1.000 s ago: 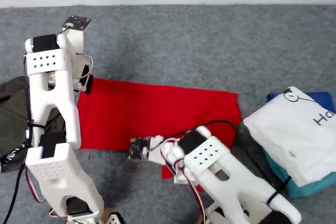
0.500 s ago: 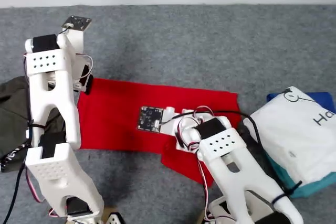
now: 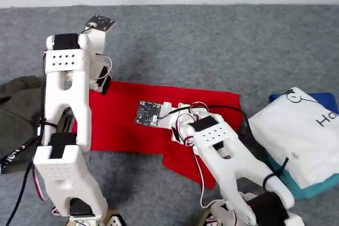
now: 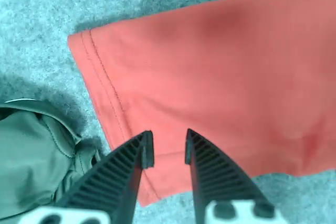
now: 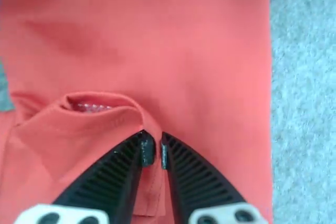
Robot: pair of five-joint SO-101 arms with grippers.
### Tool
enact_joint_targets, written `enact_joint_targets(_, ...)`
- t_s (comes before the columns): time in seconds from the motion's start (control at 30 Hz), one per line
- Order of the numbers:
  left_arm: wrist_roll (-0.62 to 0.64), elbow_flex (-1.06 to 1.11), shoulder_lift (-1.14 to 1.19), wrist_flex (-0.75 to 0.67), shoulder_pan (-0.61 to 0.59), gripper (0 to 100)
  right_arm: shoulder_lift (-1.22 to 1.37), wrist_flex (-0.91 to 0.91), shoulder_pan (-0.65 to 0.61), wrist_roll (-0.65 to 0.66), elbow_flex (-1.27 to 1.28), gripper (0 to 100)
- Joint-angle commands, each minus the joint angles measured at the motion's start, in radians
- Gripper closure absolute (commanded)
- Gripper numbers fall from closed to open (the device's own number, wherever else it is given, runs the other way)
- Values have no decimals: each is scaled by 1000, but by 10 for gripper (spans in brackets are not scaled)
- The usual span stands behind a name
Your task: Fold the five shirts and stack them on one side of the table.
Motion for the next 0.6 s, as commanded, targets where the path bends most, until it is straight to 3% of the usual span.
enact_joint_targets(0.0, 0, -4, -55, 17, 9, 893, 2, -54, 15, 12, -37, 988)
enact_joint_targets(0.17, 0, -4, -55, 17, 11, 893, -1, -174, 93, 2, -38, 870)
enact_joint_targets(0.33, 0, -2, -55, 17, 11, 893, -5, -139, 159, -114, -97, 883)
enact_joint_targets(0.43, 0, -2, -55, 17, 8, 893, -41, 84, 171, -207, -199, 883)
enact_joint_targets(0.57, 0, -2, -55, 17, 5, 893, -91, 601, 139, -218, -373, 883)
